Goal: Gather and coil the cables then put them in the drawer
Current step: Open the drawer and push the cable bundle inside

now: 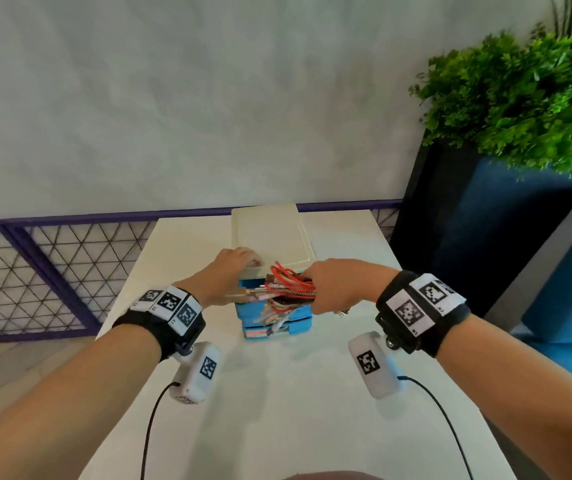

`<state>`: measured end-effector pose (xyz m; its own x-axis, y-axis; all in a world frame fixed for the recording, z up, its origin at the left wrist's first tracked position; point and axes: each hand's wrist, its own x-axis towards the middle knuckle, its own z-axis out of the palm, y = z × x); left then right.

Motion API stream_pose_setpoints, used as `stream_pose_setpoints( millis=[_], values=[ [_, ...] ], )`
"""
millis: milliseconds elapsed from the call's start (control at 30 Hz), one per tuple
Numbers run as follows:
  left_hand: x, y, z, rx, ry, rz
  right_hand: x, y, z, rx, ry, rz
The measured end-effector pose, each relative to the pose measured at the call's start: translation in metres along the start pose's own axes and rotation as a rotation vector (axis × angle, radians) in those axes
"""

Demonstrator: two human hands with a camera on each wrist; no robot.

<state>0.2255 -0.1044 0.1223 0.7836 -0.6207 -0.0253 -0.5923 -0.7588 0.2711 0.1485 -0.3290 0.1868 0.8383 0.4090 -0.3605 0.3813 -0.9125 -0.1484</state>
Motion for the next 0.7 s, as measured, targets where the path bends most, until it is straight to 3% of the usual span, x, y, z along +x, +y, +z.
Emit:
stream_pose_setpoints(
  millis=[133, 300, 467, 633, 700],
  values=[
    [-0.003, -0.003, -0.007, 0.058, -0.207, -0.057, -0.005, 0.009, -0.023, -0.056, 0.15, 0.182],
    [-0.004, 0.004, -0.013, 0.052, -0.375, -0.132, -0.01, -0.01, -0.011, -0.371, 0.292, 0.34],
    [-0.007, 0.0, -0.017, -0.013, -0.398, -0.158, 0.001, -0.037, 0.03, -0.471, 0.128, 0.413],
    [-0.009, 0.006, -0.023, -0.096, -0.256, -0.1, 0.022, -0.057, 0.036, -0.501, -0.04, 0.533],
    [-0.009, 0.008, -0.024, -0.058, -0.259, -0.064, 0.032, -0.066, 0.032, -0.528, -0.112, 0.581]
  ],
)
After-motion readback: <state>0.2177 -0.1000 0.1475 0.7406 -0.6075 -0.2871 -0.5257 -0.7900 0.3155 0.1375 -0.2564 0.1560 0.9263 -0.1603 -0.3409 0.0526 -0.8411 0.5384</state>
